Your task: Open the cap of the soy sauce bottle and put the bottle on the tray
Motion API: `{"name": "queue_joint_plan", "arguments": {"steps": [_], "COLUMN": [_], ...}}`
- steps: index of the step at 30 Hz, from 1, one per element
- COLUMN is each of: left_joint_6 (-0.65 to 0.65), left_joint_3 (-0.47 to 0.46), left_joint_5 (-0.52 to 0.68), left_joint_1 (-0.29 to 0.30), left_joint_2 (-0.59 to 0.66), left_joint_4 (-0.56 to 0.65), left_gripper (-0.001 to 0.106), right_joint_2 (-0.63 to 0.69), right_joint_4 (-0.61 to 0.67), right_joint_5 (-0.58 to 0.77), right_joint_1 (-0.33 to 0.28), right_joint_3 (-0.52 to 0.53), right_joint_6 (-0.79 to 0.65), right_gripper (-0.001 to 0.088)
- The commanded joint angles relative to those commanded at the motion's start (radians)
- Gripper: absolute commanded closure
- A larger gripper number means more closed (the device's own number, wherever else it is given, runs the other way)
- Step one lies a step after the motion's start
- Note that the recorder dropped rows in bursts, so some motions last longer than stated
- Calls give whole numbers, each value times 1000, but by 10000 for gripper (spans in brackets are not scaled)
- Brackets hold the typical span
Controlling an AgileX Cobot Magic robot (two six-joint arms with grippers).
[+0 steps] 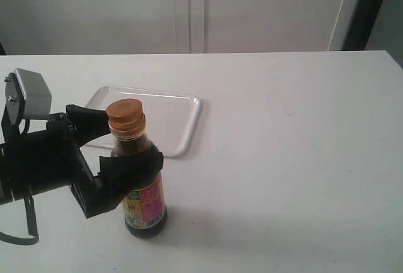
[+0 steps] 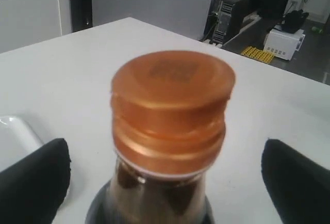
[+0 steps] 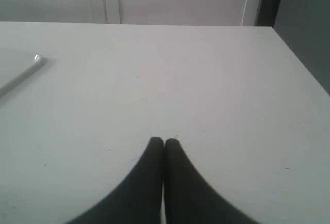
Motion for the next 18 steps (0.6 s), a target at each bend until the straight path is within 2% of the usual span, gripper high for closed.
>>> {"name": "queue_joint_plan", "arguments": {"steps": [18], "left_joint_6": [88], "left_joint_3": [0], "left_joint_5": [-42], "left_joint_1": [0], "left_joint_2": [200], "left_joint_4": [-33], "left_gripper": [16], "right_joint_2": [0], "right_joint_4": [0], "right_joint_5": [0], "right_joint_1": [0], "right_joint_3": [0], "right_joint_6": [0], "right_gripper": [868]}}
